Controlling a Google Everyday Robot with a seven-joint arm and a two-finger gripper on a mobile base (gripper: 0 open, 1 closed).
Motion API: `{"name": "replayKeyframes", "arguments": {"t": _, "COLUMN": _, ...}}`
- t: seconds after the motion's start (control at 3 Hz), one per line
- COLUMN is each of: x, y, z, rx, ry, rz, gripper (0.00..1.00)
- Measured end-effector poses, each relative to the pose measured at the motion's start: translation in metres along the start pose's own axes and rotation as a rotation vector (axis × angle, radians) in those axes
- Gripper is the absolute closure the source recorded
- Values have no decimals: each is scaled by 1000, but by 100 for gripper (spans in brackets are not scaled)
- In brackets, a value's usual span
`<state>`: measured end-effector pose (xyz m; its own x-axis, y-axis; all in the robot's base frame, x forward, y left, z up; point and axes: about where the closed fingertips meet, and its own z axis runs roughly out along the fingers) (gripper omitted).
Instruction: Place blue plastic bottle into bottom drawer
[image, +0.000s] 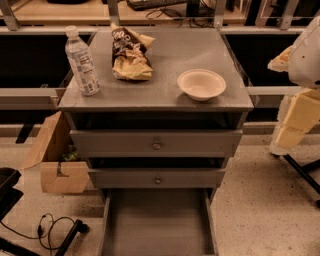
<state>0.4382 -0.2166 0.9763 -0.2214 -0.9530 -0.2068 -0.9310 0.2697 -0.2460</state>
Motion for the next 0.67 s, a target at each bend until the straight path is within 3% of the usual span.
{"name": "replayKeyframes", "arguments": {"t": 0.33, "x": -1, "y": -1, "z": 0, "rx": 7, "ry": -5, "rz": 2, "gripper": 0}}
{"name": "replayKeyframes", "arguments": {"t": 0.67, "x": -14, "y": -21, "z": 15, "rx": 33, "ry": -93, "rz": 10, "gripper": 0}}
